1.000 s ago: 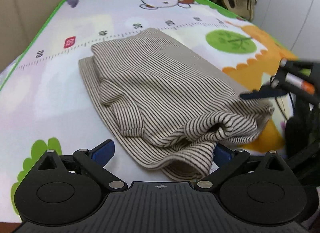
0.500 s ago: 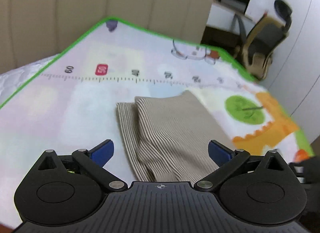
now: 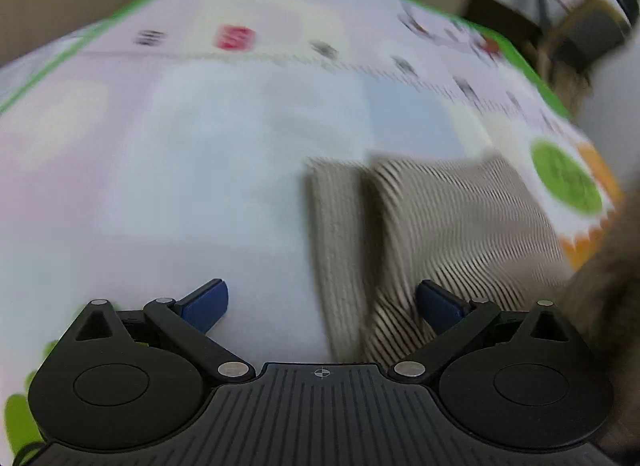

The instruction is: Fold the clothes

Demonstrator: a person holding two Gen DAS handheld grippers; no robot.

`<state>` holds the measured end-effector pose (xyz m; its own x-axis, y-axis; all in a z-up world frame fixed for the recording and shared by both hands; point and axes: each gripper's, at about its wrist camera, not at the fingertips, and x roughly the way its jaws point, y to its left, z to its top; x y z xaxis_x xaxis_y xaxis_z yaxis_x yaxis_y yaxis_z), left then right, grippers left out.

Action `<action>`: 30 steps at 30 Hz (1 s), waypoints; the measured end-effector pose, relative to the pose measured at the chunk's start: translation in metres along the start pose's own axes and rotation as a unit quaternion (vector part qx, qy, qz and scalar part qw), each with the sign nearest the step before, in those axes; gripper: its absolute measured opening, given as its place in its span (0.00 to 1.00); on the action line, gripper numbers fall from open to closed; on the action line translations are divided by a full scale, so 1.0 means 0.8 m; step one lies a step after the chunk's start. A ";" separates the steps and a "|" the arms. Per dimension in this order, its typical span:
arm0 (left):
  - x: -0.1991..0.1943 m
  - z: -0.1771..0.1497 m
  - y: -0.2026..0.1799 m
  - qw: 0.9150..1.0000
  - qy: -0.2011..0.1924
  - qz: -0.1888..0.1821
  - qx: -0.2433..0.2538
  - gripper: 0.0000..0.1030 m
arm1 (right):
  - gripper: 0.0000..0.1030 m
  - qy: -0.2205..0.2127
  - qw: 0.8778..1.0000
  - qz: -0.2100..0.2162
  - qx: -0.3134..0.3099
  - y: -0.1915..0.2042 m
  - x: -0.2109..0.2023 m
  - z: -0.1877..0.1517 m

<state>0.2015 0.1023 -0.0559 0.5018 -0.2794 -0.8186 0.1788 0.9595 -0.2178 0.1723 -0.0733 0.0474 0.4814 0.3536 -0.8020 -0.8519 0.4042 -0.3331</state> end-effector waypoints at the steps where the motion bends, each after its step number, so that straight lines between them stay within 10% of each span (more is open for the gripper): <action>1: -0.008 0.002 0.008 1.000 -0.014 0.009 -0.012 0.99 | 0.17 0.005 1.000 -0.001 -0.001 -0.006 0.018 -0.001; 5: -0.053 0.008 0.046 0.994 -0.083 0.002 -0.070 0.99 | 0.20 0.004 1.000 -0.002 0.022 -0.020 0.048 -0.010; 12: -0.073 0.011 0.038 0.977 -0.117 -0.171 -0.057 0.99 | 0.45 -0.001 0.998 -0.006 0.068 -0.040 0.084 -0.026; 19: -0.019 -0.002 -0.044 0.994 -0.052 -0.077 0.050 0.89 | 0.49 -0.077 0.981 -0.065 0.169 -0.057 0.001 -0.045; 24: -0.019 0.009 -0.036 0.996 -0.073 -0.045 0.025 0.88 | 0.34 -0.158 0.954 -0.066 0.247 -0.044 -0.064 -0.075; 30: 0.000 0.019 -0.025 0.997 -0.076 -0.017 0.002 0.88 | 0.34 -0.114 0.953 -0.077 0.270 -0.017 0.003 -0.115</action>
<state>0.2110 0.0823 -0.0435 0.6179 -0.3140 -0.7208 0.2004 0.9494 -0.2419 0.1659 -0.1552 0.0044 0.6776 0.4040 -0.6145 -0.5662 0.8199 -0.0852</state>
